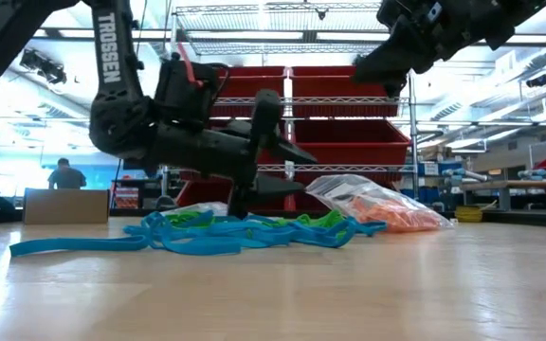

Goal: Sort rubber bands
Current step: Close the transparent zip bag

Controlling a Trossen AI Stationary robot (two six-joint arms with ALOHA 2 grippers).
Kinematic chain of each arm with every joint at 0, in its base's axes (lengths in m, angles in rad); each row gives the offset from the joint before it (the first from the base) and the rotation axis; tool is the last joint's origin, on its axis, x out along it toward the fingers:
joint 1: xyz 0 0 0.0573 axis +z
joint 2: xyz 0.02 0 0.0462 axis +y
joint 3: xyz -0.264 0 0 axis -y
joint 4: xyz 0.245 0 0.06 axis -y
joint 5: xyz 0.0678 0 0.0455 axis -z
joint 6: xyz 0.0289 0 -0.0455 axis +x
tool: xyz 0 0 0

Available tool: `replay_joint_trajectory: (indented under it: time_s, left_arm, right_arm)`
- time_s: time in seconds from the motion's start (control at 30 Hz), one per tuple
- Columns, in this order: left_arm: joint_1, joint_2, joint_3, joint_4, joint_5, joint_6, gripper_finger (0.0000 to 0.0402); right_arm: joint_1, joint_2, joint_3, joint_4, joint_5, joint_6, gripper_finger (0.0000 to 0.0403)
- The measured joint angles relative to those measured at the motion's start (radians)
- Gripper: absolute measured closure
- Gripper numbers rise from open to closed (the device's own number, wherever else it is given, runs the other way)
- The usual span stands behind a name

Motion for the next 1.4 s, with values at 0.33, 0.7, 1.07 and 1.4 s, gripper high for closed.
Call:
replay_joint_trajectory:
  time_s: [0.33, 0.7, 1.07, 1.4]
  left_arm:
    - [0.000, 0.003, 0.074, -0.131, 0.016, 0.033, 0.0184]
    - [-0.006, -0.067, 0.065, -0.280, 0.040, 0.078, 0.0228]
    - [-0.005, -0.089, 0.062, -0.341, 0.040, 0.094, 0.0238]
    - [-0.006, -0.089, 0.060, -0.324, 0.089, 0.085, 0.0238]
  right_arm:
    - [0.024, 0.000, 0.000, 0.039, 0.002, 0.028, 0.0323]
    - [0.035, 0.000, 0.000, -0.056, 0.133, 0.062, 0.0326]
    - [-0.203, 0.001, -0.051, -0.174, 0.019, 0.174, 0.0324]
    - [-0.369, 0.214, 0.054, -0.206, -0.240, -0.143, 0.0314]
